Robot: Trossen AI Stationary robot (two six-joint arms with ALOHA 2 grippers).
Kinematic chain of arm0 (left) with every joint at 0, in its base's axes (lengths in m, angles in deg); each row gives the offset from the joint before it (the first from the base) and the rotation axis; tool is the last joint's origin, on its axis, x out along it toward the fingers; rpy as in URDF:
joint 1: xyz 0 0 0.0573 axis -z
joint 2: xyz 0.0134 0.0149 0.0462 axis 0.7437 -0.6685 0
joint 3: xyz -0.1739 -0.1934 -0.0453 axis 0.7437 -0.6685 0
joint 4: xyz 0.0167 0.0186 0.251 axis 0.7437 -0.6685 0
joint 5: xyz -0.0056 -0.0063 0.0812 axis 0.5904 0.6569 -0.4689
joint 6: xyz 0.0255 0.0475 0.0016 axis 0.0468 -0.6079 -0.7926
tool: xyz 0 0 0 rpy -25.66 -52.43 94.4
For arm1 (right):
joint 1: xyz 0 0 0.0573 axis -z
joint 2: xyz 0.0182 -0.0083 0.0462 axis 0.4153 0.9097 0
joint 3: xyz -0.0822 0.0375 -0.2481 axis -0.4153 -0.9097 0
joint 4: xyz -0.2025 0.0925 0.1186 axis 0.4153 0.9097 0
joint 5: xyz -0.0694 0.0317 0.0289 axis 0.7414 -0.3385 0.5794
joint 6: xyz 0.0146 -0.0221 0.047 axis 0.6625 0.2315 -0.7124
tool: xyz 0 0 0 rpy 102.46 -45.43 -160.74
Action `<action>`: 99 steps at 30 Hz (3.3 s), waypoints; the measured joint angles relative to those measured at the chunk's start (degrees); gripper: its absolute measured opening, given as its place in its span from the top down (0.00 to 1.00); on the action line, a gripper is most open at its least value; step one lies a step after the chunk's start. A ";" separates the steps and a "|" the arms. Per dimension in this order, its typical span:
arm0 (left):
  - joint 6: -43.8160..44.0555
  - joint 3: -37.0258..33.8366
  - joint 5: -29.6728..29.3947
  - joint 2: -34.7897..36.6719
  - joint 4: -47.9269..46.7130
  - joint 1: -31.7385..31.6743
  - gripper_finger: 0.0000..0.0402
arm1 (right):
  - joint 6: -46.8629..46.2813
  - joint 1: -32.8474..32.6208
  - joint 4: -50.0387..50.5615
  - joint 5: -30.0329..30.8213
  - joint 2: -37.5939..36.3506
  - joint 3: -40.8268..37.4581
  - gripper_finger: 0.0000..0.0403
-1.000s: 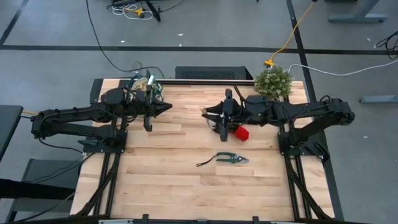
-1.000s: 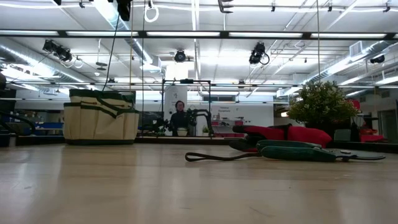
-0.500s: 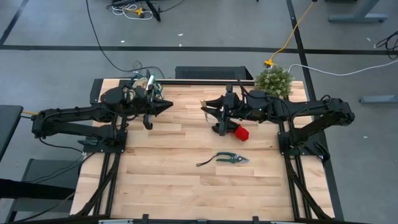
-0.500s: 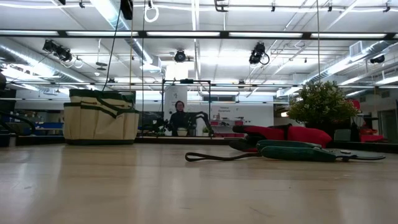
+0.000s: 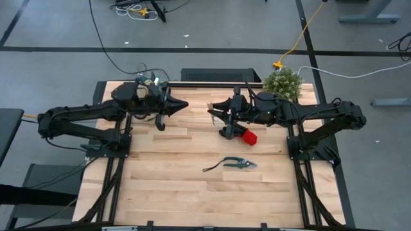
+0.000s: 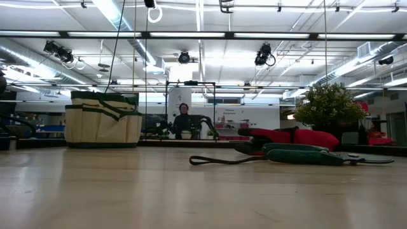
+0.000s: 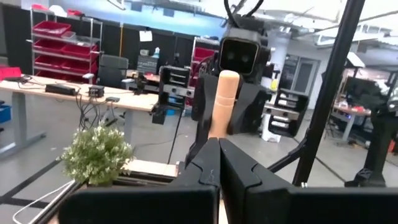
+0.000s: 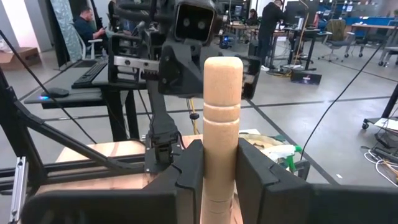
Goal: Pick & Place Garden tools in Gardening bag
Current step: Put the brown hand rake into the gardening bag
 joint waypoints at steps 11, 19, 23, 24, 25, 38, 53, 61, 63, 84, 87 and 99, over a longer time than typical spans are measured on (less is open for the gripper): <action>-3.23 8.18 3.54 -6.56 -0.83 0.00 0.95 | -0.12 -0.02 0.20 -0.01 0.00 0.00 0.85; -3.23 9.45 4.14 -7.91 -0.94 0.00 0.81 | 0.04 -0.02 0.28 -0.02 0.00 0.00 0.85; -3.21 9.45 4.00 -8.25 -0.97 0.00 0.69 | 0.63 -0.02 0.44 -0.03 0.00 0.00 0.85; -3.21 9.42 4.00 -8.28 -0.96 0.02 0.66 | 0.72 -0.02 0.42 -0.01 0.00 0.02 0.85; -3.21 9.42 4.00 -8.28 -0.87 0.01 0.63 | 0.72 -0.02 0.44 -0.01 0.00 0.00 0.85; -2.09 9.42 4.11 -9.71 0.21 0.31 0.44 | 0.74 -0.02 0.42 -0.01 0.02 0.00 0.84; -1.02 9.42 3.51 -9.77 2.28 0.28 0.44 | 0.75 0.00 0.39 -0.01 0.02 0.00 0.84; -1.06 9.42 2.76 -9.77 3.59 0.28 0.40 | 0.76 0.00 0.39 -0.17 0.02 0.00 0.84; -1.09 10.24 2.47 -9.80 2.68 0.28 0.40 | 0.76 -0.01 0.39 -0.18 0.02 0.00 0.84; -4.43 20.48 4.54 -17.04 -6.66 1.20 0.39 | 0.92 -0.01 -4.03 -0.14 0.02 0.00 0.84; -4.63 20.48 4.53 -17.81 -5.74 2.09 0.39 | 0.91 -0.02 -4.28 -0.11 0.02 0.00 0.84; -5.81 20.48 3.06 -19.10 -0.02 3.01 0.40 | 0.74 -0.02 -4.75 -0.16 0.02 0.00 0.84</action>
